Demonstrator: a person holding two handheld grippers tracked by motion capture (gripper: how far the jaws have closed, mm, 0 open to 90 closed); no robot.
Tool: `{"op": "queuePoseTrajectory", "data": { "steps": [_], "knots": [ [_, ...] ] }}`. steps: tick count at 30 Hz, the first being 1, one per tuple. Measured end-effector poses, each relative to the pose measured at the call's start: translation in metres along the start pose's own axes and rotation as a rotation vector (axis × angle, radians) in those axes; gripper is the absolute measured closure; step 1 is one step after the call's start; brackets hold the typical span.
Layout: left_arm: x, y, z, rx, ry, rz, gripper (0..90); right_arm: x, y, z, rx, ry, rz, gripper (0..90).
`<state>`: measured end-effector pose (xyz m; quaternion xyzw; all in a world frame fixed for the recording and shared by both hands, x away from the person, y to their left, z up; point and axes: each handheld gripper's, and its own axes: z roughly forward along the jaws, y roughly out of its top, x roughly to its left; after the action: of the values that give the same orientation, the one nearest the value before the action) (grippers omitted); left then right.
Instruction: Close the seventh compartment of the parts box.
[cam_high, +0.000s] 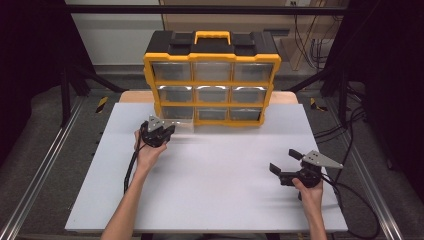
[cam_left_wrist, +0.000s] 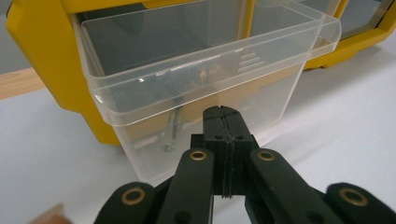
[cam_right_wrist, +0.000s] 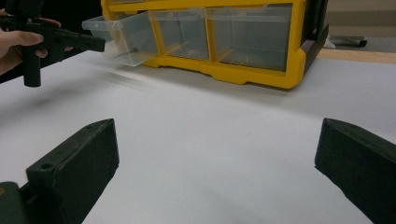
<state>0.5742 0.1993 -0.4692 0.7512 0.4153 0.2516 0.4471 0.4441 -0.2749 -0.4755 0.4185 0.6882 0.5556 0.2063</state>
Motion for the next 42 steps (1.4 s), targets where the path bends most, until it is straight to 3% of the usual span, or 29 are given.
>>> {"op": "queuePoseTrajectory", "data": {
  "steps": [27,42],
  "knots": [
    [0.005,0.006,0.009,0.021,0.015,0.008,89.3,0.0,0.0,0.0,0.003,0.002,-0.001,0.4],
    [0.008,0.008,0.014,0.019,0.015,-0.009,89.3,0.0,0.0,0.0,0.004,0.002,-0.001,0.4]
  ]
}}
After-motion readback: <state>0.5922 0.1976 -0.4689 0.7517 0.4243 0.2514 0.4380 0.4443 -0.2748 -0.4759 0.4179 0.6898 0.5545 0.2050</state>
